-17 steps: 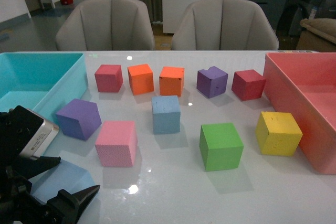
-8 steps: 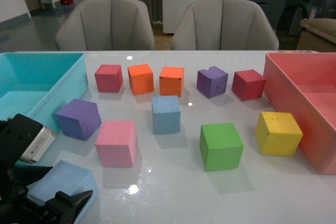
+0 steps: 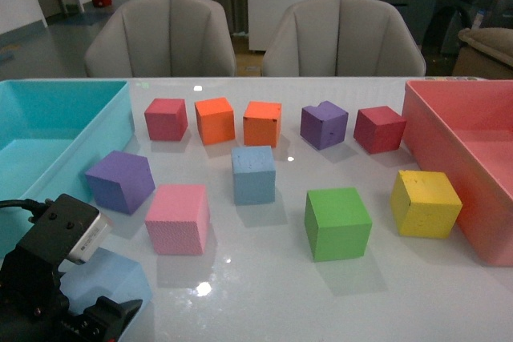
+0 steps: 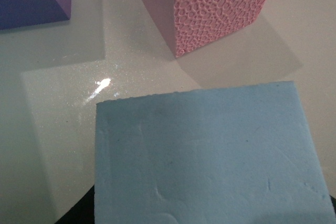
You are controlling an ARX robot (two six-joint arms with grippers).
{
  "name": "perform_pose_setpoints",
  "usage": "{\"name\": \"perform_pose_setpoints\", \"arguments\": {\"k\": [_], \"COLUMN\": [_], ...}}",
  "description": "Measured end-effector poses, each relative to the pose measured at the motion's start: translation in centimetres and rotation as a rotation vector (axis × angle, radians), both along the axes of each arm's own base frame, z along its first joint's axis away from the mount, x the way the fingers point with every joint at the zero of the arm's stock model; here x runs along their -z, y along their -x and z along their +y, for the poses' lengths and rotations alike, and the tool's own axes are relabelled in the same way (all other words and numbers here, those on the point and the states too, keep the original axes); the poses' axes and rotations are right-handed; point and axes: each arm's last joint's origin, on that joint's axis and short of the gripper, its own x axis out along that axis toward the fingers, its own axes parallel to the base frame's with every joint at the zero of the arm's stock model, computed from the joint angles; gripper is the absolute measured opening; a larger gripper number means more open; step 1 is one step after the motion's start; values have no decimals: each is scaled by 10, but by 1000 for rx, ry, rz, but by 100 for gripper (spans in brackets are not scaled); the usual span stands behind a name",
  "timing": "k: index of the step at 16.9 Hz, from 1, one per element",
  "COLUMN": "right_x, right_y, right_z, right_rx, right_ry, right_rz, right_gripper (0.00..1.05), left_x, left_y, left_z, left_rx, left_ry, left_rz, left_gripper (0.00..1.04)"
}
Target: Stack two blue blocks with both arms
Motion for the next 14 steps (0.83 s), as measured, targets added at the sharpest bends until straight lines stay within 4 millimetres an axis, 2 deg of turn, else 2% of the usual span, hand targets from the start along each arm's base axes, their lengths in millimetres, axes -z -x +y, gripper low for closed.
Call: {"name": "perform_pose_setpoints", "arguments": {"k": [1,3,5,7,8,9,11,13,14], "right_x": [0,0,0,0,0,0,0,0,0], "right_y": [0,0,0,0,0,0,0,0,0], "right_z": [0,0,0,0,0,0,0,0,0], "right_rx": [0,0,0,0,0,0,0,0,0], "right_ry": [0,0,0,0,0,0,0,0,0], "right_rz": [0,0,0,0,0,0,0,0,0], "right_gripper": [98,98,98,98,98,98,98,98,98], "left_x": [-4,-21,-52,-85,-95,-100,-104,-113,-115], "left_y": [1,2,0,-14,-23,-33,-47,-69,-75], "left_z": [-1,-7,-21,-43,-55,-70,-88,-122,-132], "left_rx": [-7,5,36,54,59,63,60,62,62], "left_ry": [0,15,45,82,95,111,112,110,117], "left_rz": [6,-11,-61,-130,-136,-116,-109,-112,-112], "left_gripper": [55,50,49,49,49,49,49,49,49]}}
